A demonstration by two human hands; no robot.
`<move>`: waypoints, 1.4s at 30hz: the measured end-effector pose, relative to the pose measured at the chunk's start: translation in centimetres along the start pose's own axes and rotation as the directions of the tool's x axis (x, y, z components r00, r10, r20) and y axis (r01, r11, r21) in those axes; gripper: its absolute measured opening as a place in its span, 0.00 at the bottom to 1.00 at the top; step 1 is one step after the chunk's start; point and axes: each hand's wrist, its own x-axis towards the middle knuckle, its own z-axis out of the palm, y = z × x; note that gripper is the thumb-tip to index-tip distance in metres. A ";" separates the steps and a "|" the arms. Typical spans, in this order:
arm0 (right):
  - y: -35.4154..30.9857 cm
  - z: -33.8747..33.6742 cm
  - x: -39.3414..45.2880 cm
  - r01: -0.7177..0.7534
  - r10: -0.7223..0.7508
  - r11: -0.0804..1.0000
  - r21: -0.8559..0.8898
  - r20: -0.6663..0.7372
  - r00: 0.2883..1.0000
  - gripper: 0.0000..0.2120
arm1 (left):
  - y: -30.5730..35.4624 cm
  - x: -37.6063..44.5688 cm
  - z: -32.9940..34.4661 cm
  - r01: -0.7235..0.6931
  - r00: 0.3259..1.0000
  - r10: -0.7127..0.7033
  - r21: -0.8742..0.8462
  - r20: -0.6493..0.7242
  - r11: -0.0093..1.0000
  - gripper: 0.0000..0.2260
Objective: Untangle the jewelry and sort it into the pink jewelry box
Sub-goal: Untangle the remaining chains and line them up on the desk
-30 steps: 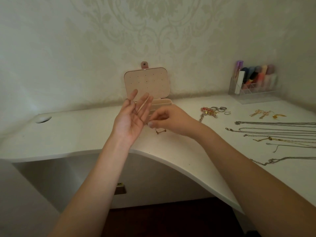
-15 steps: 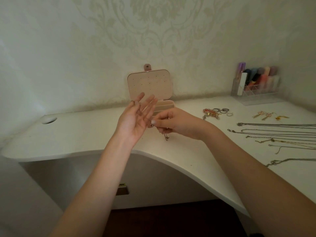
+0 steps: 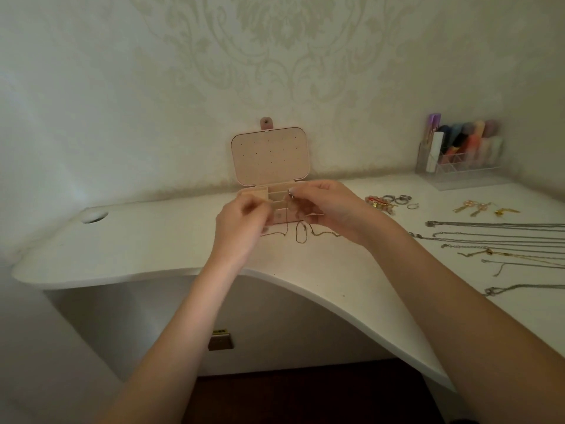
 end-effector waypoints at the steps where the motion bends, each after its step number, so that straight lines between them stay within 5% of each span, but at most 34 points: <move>1: -0.5 0.0 -0.1 0.004 -0.005 1.000 0.022 0.019 1.000 0.08 | 0.2 0.0 0.0 -0.072 0.996 0.071 0.005 0.055 0.997 0.03; 5: -2.3 -0.7 -0.6 0.028 -0.026 0.999 -0.018 0.059 0.998 0.09 | 1.2 -0.2 1.2 -0.128 0.898 0.179 -0.152 0.403 0.980 0.07; 16: -5.8 -4.5 -4.1 -0.053 0.053 0.999 -0.009 0.093 0.994 0.06 | 3.1 -1.5 3.9 0.064 0.910 0.091 -0.353 0.405 0.933 0.14; 22: -7.3 -3.7 -5.3 -0.066 0.064 0.997 0.036 0.054 0.996 0.06 | 4.2 -3.9 5.1 0.196 0.824 0.091 -0.432 0.559 0.880 0.14; 30: -8.3 -4.9 -7.9 -0.135 0.133 0.988 0.069 0.029 0.991 0.06 | 4.1 -4.9 3.6 0.057 0.918 0.078 -0.325 0.388 0.944 0.16; 36: -6.8 -5.1 -9.4 -0.003 -0.058 0.935 -0.355 -0.162 0.985 0.07 | 4.3 -5.5 2.3 0.012 0.932 0.086 -0.267 0.353 0.964 0.17; 42: -6.5 -5.6 -9.8 -0.015 -0.017 0.991 -0.130 -0.243 0.970 0.02 | 3.6 -6.3 1.8 -0.200 0.882 0.192 -0.028 0.430 0.979 0.16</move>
